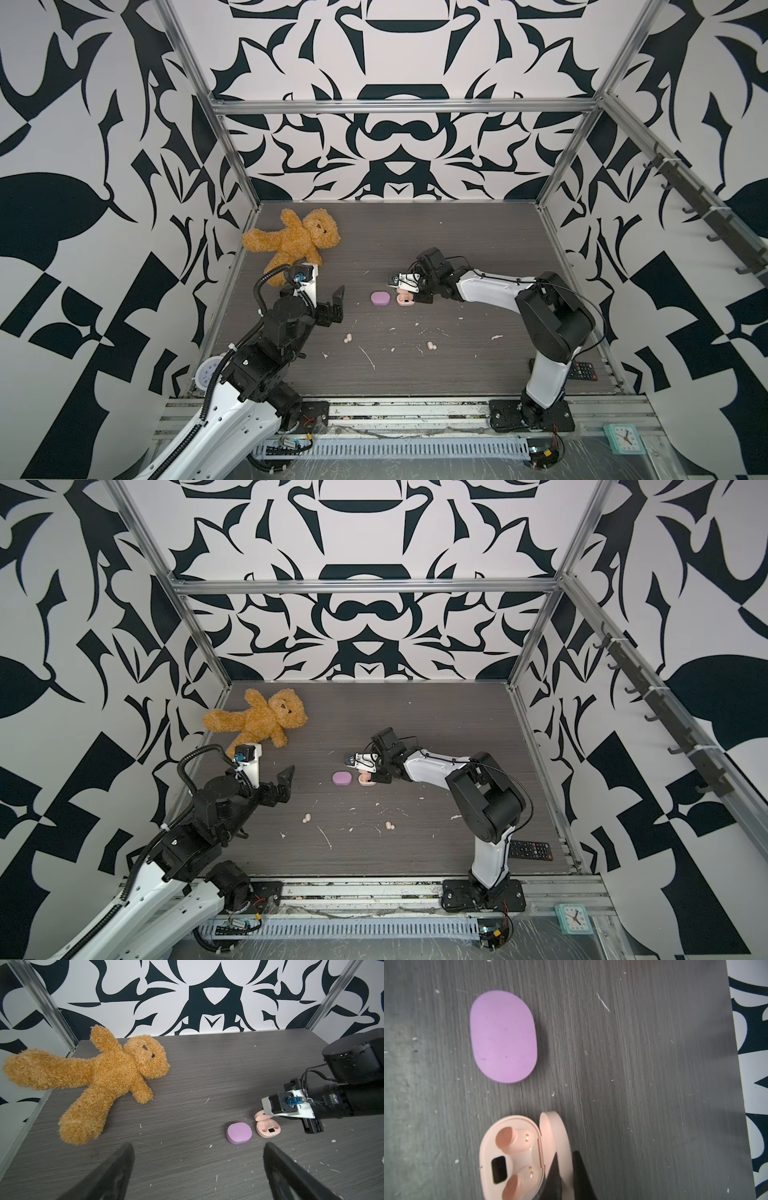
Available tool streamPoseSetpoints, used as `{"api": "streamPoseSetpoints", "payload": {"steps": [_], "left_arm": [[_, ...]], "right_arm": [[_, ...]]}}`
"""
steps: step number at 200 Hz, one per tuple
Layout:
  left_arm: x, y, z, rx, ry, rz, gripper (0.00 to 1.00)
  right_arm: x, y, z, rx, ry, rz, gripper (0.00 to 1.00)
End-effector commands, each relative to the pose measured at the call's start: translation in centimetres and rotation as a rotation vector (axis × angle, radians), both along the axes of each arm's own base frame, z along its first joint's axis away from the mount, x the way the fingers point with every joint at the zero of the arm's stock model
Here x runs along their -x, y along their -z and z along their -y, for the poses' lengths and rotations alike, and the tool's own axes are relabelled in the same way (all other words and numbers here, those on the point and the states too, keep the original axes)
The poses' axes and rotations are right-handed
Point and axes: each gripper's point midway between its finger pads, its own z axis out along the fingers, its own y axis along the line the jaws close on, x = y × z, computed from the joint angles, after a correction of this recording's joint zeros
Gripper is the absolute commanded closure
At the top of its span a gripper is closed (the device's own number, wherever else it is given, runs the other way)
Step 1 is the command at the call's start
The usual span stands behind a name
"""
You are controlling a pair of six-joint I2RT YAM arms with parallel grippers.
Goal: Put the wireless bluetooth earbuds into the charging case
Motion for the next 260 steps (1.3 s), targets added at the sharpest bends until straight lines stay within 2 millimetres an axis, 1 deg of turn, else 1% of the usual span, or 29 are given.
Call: {"api": "streamPoseSetpoints", "payload": {"steps": [1, 33, 78, 125, 162, 171, 227, 260], "left_arm": [[-0.1, -0.2, -0.4, -0.002, -0.018, 0.01, 0.01], [-0.1, -0.2, -0.4, -0.002, -0.02, 0.012, 0.01], [0.0, -0.1, -0.4, -0.003, -0.017, 0.008, 0.01], [0.0, -0.2, -0.4, -0.001, -0.017, 0.008, 0.01], [-0.1, -0.1, -0.3, -0.002, -0.016, 0.008, 0.01], [0.0, -0.1, -0.3, -0.002, -0.015, 0.006, 0.01], [0.0, -0.1, -0.3, -0.002, -0.015, 0.006, 0.01], [0.0, -0.1, -0.3, -0.001, -0.012, 0.006, 0.01]], "right_arm": [[-0.4, -1.0, -0.3, -0.022, -0.004, 0.029, 1.0], [-0.5, -1.1, -0.4, -0.025, -0.001, 0.036, 1.0], [-0.3, -1.1, -0.5, -0.028, -0.007, 0.01, 1.0], [-0.2, -1.4, -0.6, -0.032, -0.006, 0.005, 0.82], [-0.2, -2.0, -0.7, -0.038, -0.004, 0.005, 0.75], [-0.3, -2.2, -0.6, -0.041, 0.0, 0.009, 0.72], [-0.3, -4.7, -0.8, -0.08, 0.009, 0.038, 0.56], [0.0, -5.9, -0.7, -0.095, 0.012, 0.054, 0.5]]}}
